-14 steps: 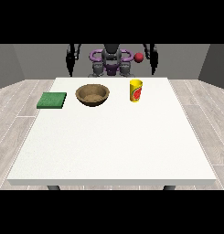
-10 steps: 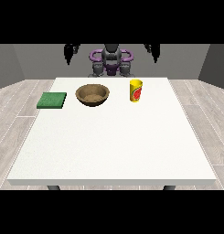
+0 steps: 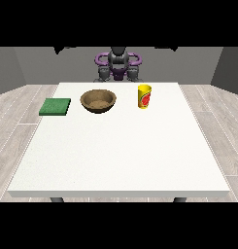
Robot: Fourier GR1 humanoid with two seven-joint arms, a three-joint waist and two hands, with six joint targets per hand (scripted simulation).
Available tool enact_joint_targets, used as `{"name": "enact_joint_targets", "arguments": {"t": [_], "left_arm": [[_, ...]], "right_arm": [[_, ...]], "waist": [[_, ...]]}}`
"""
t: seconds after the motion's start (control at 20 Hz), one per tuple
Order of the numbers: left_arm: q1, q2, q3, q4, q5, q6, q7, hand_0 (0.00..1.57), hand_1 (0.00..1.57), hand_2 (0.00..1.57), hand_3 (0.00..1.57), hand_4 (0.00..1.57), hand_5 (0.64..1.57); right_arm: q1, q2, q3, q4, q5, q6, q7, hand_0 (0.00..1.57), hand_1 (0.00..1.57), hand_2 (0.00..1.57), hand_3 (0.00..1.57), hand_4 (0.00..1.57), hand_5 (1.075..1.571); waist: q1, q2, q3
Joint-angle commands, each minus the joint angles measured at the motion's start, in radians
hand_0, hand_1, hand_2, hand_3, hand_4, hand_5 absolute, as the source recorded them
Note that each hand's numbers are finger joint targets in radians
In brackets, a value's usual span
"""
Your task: Pick the cup and pour the ball into the bowl, then pick the bowl and place it on the pad
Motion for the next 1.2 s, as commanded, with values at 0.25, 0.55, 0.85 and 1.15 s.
{"name": "enact_joint_targets", "arguments": {"t": [0.25,0.55,0.85,1.15], "left_arm": [[-0.09,-0.001,0.04,0.102,-0.009,-0.002,-0.161,0.0,0.0,0.0,0.0,0.0,1.539],[-0.098,-0.004,0.076,0.277,-0.053,-0.027,-0.417,0.0,0.0,0.0,0.0,0.0,1.524],[-0.108,-0.094,0.015,0.459,-0.136,0.026,-0.61,0.0,0.0,0.0,0.0,0.0,1.519],[-0.23,-0.095,0.069,0.669,-0.147,0.088,-0.804,0.0,0.0,0.0,0.0,0.0,1.53]], "right_arm": [[-0.054,-0.014,-0.052,0.042,-0.02,0.073,-0.111,0.0,0.0,0.0,0.0,0.0,1.569],[-0.066,0.016,-0.031,0.086,0.015,0.084,-0.222,0.0,0.0,0.0,0.0,0.0,1.57],[-0.093,0.044,-0.015,0.106,0.055,0.049,-0.24,0.0,0.0,0.0,0.0,0.0,1.571],[-0.134,-0.001,-0.06,0.162,0.01,0.129,-0.323,0.0,0.0,0.0,0.0,0.0,1.57]], "waist": [[-0.016,0.157,-0.0001],[-0.049,0.274,-0.0005],[-0.054,0.282,-0.0005],[-0.098,0.391,-0.0005]]}}
